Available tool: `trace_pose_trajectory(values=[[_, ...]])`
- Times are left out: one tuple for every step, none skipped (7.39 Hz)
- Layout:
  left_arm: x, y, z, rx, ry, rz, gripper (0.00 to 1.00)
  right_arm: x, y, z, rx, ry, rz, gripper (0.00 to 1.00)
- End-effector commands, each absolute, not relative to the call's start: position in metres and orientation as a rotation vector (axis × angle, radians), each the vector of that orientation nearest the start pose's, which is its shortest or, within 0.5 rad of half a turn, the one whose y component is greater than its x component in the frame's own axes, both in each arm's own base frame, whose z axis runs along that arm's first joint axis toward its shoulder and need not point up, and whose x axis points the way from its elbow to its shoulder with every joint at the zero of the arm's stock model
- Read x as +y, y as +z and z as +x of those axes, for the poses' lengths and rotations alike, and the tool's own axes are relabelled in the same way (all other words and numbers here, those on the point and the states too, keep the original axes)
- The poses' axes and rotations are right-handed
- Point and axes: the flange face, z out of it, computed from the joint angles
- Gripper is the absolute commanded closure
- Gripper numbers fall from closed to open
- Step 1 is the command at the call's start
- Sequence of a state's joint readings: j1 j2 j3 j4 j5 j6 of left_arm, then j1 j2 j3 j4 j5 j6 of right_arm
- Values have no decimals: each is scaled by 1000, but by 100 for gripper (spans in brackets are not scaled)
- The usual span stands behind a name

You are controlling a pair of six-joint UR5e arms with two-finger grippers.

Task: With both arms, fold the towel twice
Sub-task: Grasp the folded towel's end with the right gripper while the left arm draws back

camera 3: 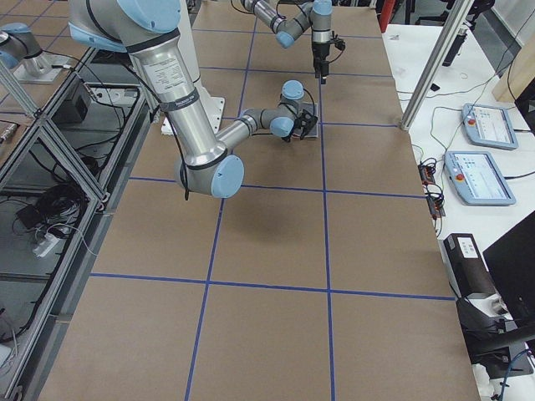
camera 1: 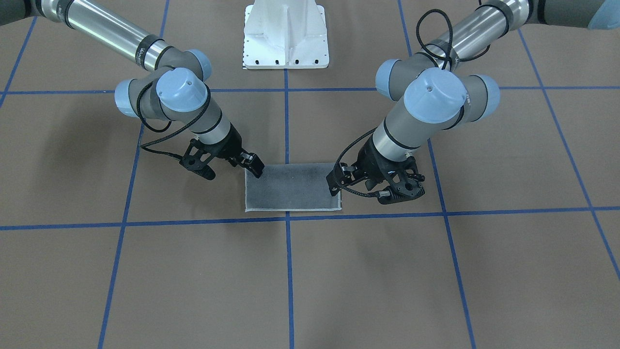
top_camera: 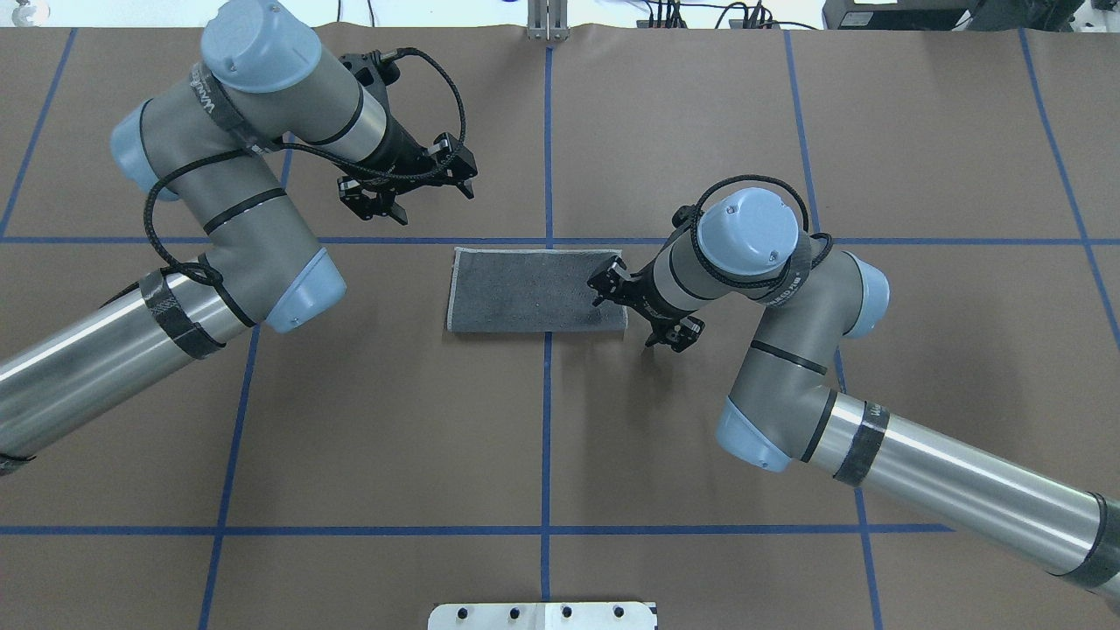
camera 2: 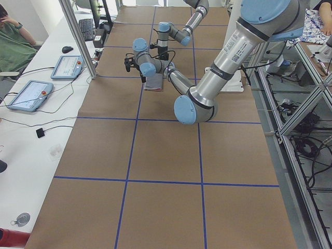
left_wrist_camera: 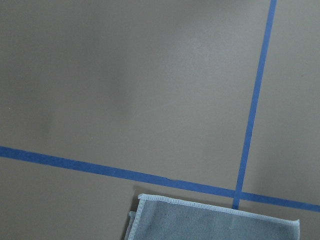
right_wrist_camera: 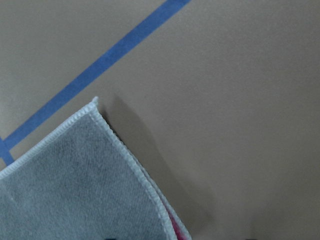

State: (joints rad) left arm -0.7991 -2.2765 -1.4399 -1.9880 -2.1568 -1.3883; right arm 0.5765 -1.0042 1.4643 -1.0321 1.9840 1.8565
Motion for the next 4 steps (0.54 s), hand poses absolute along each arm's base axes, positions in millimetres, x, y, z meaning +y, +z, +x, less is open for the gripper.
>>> trace_pose_trajectory(values=[[-576, 236, 453, 1099, -263, -22, 1, -470, 311, -540, -1050, 576, -227, 100], [-576, 236, 453, 1099, -263, -22, 1, -472, 310, -538, -1052, 577, -225, 100], [-576, 236, 453, 1099, -263, -22, 1, -475, 306, -534, -1061, 579, -227, 100], [-577, 236, 452, 1099, -264, -21, 1, -479, 307, -528, -1062, 584, -232, 100]])
